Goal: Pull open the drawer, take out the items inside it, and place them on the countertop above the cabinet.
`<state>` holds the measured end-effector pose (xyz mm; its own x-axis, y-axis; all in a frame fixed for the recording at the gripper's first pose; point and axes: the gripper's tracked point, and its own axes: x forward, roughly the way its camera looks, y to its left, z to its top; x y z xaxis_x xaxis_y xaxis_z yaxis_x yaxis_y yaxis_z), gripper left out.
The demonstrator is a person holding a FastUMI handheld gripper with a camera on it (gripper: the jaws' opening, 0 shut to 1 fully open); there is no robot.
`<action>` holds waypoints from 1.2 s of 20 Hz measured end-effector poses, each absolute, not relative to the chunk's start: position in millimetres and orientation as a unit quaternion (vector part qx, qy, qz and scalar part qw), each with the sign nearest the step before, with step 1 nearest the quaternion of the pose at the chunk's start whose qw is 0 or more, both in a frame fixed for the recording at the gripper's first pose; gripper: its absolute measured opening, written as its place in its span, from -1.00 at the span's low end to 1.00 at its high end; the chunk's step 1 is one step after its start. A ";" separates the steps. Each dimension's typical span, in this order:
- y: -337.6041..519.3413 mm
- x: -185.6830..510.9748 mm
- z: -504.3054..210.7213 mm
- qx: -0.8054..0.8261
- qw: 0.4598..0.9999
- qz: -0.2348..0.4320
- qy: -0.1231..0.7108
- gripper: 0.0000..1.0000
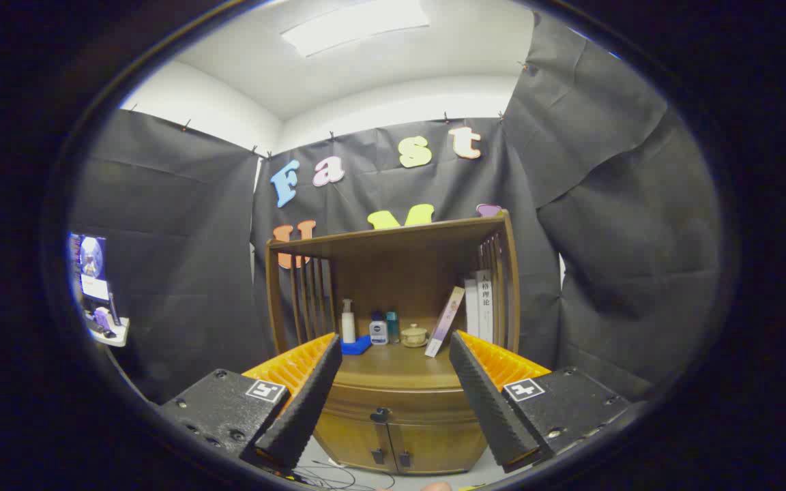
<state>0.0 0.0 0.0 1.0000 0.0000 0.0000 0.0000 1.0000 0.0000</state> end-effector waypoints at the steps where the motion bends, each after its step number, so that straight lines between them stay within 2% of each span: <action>1: 1.6 -0.8 2.2 0.002 1.000 0.000 -0.002 1.00; 14: -40.8 -4.7 3.1 -0.019 0.999 -0.043 -0.017 1.00; 24: -60.8 19.6 -39.0 -0.011 0.998 -0.053 0.017 1.00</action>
<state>19.6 -60.8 -39.0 0.9939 -0.1054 -0.0327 0.1046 0.9942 -0.0235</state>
